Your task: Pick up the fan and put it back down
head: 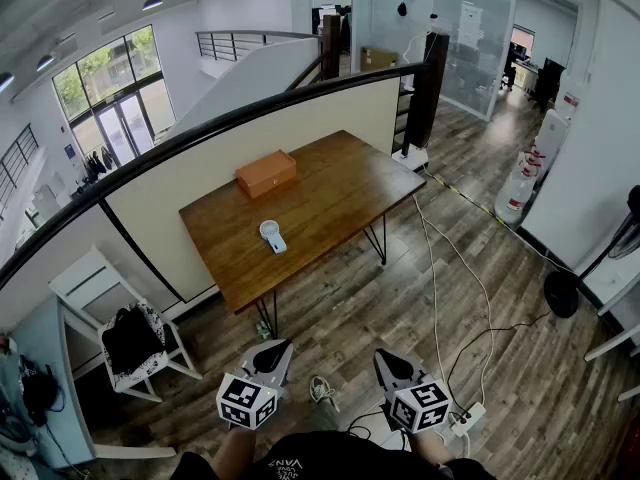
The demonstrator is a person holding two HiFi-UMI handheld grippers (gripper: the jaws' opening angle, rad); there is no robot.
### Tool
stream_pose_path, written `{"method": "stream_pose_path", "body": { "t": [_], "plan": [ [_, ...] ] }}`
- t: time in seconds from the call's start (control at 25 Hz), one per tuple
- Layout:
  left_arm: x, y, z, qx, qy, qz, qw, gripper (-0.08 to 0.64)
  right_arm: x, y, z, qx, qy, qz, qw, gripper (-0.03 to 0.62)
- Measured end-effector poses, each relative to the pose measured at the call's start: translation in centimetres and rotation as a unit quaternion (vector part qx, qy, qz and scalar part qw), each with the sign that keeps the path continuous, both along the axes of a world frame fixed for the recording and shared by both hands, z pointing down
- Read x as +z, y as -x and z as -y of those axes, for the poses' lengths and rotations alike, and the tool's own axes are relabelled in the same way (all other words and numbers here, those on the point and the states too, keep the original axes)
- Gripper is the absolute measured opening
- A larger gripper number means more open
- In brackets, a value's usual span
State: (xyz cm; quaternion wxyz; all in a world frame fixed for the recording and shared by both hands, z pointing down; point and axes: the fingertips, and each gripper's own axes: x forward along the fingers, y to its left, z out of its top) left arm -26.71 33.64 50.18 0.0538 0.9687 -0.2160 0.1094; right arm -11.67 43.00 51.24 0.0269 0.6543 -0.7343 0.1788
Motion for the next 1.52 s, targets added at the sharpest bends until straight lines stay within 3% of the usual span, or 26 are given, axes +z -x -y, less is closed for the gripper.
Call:
{"method": "stream_pose_path", "body": {
  "t": [0.28,0.48,0.52,0.56,0.6,0.64,1.08,1.52],
  "plan": [
    [0.2,0.7,-1.2,-0.008,-0.005,-0.009,0.9999,0.011,0.1,0.6,-1.2,0.004,-0.006,-0.005,1.000,0.011],
    [0.3,1.1,-0.9,-0.025,0.007,-0.022,0.9994,0.011,-0.1,0.8,-1.1,0.007,-0.029,0.053,0.998,0.012],
    [0.5,1.2,-0.6,-0.030,0.014,-0.027,0.9991,0.022,-0.1,0.6,-0.9,0.013,-0.033,0.057,0.998,0.017],
    [0.7,1.2,-0.2,-0.034,0.023,-0.032,0.9986,0.129,0.0,0.5,-0.6,0.019,-0.033,0.057,0.998,0.059],
    [1.0,1.2,0.6,-0.037,0.031,-0.035,0.9982,0.223,0.1,0.3,0.0,0.022,-0.032,0.056,0.998,0.150],
    [1.4,1.0,1.4,-0.039,0.038,-0.034,0.9979,0.225,0.3,0.1,0.8,0.022,-0.028,0.055,0.998,0.198],
    [4.7,0.7,14.1,-0.089,0.091,-0.009,0.9918,0.245,1.2,-1.6,12.8,0.015,0.010,0.046,0.999,0.201],
    [5.8,-0.1,26.1,-0.075,0.117,0.008,0.9903,0.252,1.5,-2.2,23.9,0.032,0.033,0.051,0.998,0.201]
  ]
}}
